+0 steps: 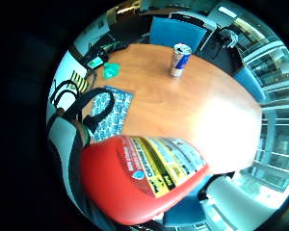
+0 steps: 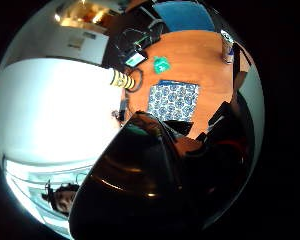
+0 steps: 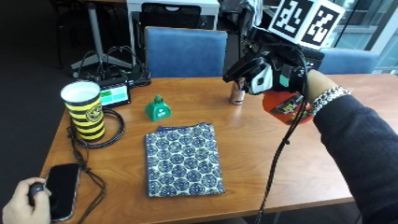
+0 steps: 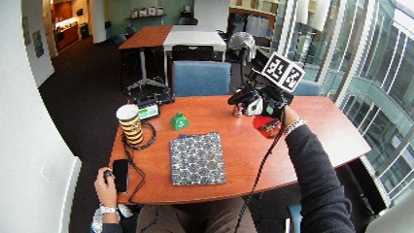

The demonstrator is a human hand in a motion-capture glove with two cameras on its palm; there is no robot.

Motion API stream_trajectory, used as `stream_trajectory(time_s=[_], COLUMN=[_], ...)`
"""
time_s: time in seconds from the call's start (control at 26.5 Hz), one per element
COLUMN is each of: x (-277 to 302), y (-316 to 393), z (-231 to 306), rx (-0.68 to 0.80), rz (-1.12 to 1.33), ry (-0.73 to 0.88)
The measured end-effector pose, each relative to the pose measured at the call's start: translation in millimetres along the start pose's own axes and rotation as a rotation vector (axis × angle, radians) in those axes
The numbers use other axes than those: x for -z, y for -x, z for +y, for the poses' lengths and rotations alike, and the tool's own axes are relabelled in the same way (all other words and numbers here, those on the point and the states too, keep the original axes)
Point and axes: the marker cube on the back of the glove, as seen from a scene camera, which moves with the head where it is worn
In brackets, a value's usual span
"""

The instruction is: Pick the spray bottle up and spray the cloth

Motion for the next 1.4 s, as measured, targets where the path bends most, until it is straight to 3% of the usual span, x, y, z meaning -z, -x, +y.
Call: stream_trajectory(time_s=[0.23, 0.41, 0.64, 0.94, 1.4], x=[2, -44, -106, -153, -128], y=[22, 39, 29, 24, 27], z=[1, -18, -20, -16, -19], rx=[-0.041, -0.073, -0.102, -0.091, -0.098], rz=[0.223, 0.548, 0.782, 0.835, 0.751], ry=[0.087, 0.290, 0.398, 0.469, 0.422])
